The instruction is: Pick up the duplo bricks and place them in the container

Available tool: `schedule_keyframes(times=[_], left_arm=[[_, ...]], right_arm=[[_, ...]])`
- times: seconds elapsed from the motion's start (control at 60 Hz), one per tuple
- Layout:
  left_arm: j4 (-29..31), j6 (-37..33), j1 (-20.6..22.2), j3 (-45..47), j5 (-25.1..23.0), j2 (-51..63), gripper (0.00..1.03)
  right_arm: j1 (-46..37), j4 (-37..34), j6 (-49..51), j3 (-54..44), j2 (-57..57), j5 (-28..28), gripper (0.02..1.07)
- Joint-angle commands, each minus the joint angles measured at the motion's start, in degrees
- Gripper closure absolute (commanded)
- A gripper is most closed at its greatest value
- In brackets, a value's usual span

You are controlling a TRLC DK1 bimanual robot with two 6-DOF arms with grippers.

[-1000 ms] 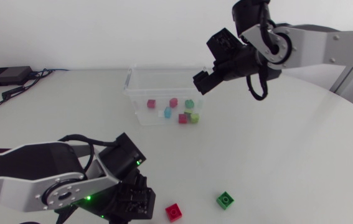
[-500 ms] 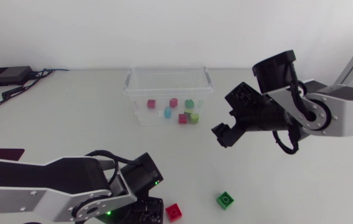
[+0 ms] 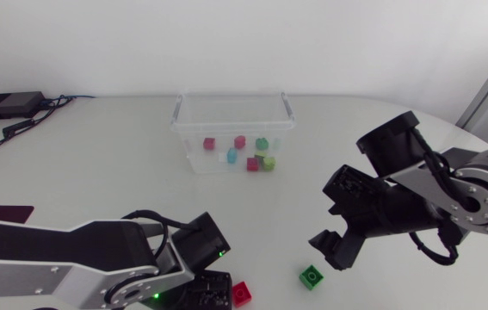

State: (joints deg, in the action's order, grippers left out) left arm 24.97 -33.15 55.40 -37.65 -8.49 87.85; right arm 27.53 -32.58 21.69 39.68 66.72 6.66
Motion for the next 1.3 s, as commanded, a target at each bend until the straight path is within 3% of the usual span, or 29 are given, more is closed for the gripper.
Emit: schedule_keyframes(times=[0.0,0.233,0.45,0.617,0.95,1.05,1.167,1.25,1.283], left_arm=[[0.43,0.54,-1.87,-1.20,0.14,-2.95,0.70],[9.48,-3.86,-10.04,-8.76,0.23,-10.95,0.70],[11.59,-6.32,-16.20,-16.84,0.23,-13.41,0.70],[8.34,-6.58,-20.59,-23.08,0.23,-11.65,0.69],[-4.58,-4.56,-26.30,-31.17,0.58,-3.04,0.69],[-7.31,-3.59,-27.80,-34.07,0.67,0.12,0.69],[-10.03,-2.63,-29.29,-37.67,0.67,4.08,0.68],[-11.52,-1.92,-29.82,-40.13,0.76,7.24,0.68],[-12.40,-1.66,-30.08,-40.93,0.76,8.30,0.67]], right_arm=[[1.04,-2.05,-0.34,-0.39,0.34,0.82,0.07],[3.85,-2.23,-2.27,-1.80,5.09,-0.06,0.10],[6.13,-2.31,-3.32,-2.42,9.83,-0.24,0.10],[8.42,-2.31,-3.85,-2.33,13.26,-0.59,0.13],[8.95,-2.31,-4.38,-2.59,18.27,-1.38,0.17],[8.95,-2.31,-4.38,-2.68,19.06,-1.65,0.24],[9.03,-2.14,-4.29,-2.68,19.85,-1.91,0.47],[9.03,-2.05,-4.20,-2.68,19.41,-2.35,0.70],[8.95,-2.05,-4.03,-2.77,19.06,-2.44,0.70]])
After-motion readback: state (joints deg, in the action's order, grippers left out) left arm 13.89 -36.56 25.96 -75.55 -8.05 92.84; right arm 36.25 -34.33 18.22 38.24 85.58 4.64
